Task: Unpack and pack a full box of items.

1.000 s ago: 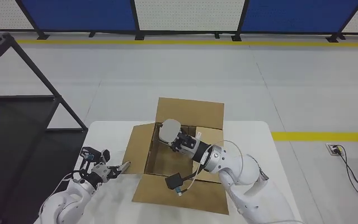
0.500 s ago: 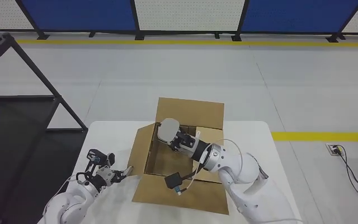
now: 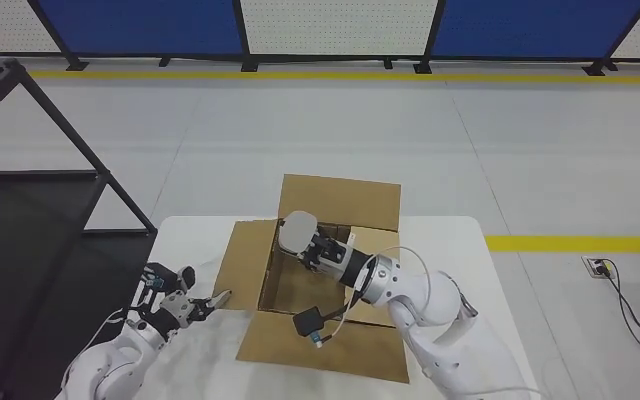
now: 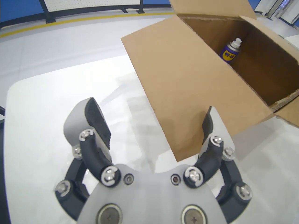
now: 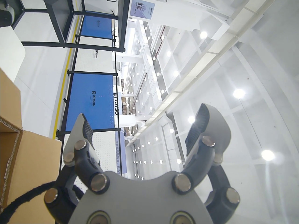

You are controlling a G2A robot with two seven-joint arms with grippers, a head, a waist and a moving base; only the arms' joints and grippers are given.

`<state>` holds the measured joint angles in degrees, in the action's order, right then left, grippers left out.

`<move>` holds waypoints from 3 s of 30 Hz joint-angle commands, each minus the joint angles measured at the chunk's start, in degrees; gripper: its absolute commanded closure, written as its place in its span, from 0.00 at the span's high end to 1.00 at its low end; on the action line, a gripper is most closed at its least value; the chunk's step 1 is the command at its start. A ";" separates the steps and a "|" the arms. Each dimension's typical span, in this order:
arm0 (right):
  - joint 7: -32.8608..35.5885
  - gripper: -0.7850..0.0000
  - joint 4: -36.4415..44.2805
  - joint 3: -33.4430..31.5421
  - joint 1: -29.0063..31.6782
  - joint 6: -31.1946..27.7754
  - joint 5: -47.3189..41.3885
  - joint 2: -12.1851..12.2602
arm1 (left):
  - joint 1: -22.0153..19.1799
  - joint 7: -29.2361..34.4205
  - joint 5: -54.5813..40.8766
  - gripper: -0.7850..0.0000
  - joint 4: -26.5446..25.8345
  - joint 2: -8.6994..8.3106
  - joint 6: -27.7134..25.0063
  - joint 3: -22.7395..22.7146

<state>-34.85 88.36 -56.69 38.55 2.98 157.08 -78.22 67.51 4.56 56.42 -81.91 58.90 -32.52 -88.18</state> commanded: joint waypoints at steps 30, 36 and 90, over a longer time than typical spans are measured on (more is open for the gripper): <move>-1.55 1.00 1.15 -5.61 4.92 0.81 -0.47 1.80 | 9.15 -0.75 -10.94 1.00 -22.58 -1.45 -6.88 -11.95; -2.33 1.00 3.42 -8.36 7.53 0.11 0.44 2.73 | 1.75 6.77 -16.78 1.00 -19.24 -1.83 -13.58 -6.55; 6.39 1.00 19.36 -40.67 39.98 1.45 -8.91 8.18 | -40.31 48.29 -68.81 1.00 13.83 6.11 4.06 42.49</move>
<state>-28.45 107.72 -97.39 78.58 4.46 148.12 -70.04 27.10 54.19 -12.58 -68.05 65.04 -28.29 -45.63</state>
